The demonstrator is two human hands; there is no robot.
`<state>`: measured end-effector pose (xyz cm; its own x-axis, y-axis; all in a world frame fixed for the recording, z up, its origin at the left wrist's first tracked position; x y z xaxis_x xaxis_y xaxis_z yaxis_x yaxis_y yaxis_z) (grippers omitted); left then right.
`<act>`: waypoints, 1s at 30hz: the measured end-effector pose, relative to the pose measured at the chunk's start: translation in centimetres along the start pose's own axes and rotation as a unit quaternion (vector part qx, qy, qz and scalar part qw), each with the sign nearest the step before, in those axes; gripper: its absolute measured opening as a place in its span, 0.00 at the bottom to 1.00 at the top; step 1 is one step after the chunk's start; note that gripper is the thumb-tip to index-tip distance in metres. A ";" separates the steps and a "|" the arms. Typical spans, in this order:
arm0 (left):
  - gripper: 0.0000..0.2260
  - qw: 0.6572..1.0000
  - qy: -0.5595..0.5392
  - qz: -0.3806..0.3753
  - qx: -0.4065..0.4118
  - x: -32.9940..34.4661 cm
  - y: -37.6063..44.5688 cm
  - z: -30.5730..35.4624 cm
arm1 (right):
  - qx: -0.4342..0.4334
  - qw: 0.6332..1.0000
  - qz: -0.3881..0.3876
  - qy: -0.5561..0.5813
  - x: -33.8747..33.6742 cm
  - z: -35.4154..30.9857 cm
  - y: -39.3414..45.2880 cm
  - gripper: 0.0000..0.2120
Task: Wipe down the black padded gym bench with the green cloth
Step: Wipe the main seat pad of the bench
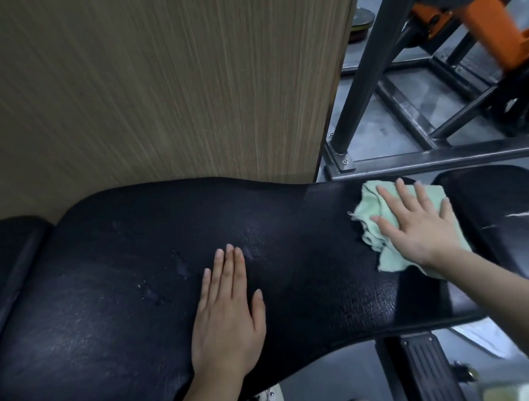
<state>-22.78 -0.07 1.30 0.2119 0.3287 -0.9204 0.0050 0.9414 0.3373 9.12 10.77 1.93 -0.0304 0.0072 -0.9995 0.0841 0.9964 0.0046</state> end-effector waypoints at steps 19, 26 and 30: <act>0.28 1.000 0.001 -0.008 -0.006 -0.1 0.0 -0.1 | -0.297 0.953 -0.004 0.062 0.6 -19.9 0.0 0.35; 0.28 1.000 0.005 -0.010 -0.006 -0.1 0.0 -0.2 | -0.269 0.962 -0.002 0.050 0.2 -14.6 -0.8 0.35; 0.28 1.000 0.013 -0.016 -0.003 0.0 0.0 -0.2 | -0.191 0.981 0.004 0.022 0.2 -9.8 -0.3 0.38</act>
<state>-23.00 -0.09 1.25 0.1868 0.3006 -0.9353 0.0044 0.9518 0.3068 -0.68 11.31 2.01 -0.0756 0.0099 -0.9971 -0.2950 0.9550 0.0318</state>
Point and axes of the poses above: each hand's wrist, its own y-axis towards the middle knuckle, its own x-axis out of the palm, z = x × y, the point moved 8 cm from there along y, towards the middle knuckle, and after that the axes turned 11 degrees about z, right-handed, at the moved point
